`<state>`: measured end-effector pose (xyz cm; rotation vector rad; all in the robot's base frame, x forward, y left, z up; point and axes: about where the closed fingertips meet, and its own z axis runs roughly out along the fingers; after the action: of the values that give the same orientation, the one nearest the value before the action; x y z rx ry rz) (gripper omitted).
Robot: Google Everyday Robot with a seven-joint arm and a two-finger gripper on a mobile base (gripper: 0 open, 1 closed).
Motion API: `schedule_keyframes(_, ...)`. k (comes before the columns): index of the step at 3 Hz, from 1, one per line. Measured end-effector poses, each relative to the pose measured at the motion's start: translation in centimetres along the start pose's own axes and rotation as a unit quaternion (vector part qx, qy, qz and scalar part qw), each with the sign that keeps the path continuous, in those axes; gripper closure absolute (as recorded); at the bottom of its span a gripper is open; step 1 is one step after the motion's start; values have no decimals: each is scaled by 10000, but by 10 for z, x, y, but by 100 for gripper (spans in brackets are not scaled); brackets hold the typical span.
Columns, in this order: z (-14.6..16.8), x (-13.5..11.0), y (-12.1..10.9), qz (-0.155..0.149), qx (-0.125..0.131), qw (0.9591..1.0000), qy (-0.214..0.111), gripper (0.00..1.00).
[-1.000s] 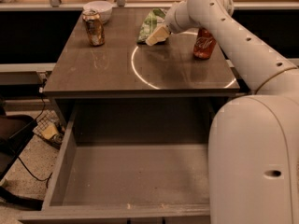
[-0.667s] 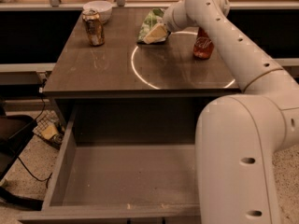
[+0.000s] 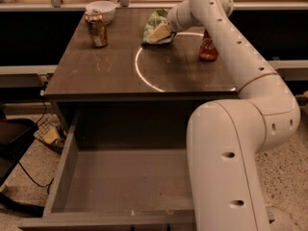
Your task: Place green jalapeno chip bag into top drawer
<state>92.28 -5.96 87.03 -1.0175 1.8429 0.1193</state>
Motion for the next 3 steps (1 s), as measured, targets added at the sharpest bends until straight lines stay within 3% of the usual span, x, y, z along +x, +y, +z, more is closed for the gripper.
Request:
schedule_keyframes(1,7,6,2,128,-80,9998,115,16)
schedule_keyframes(3,14,8,7,139,-131,9997,142,64)
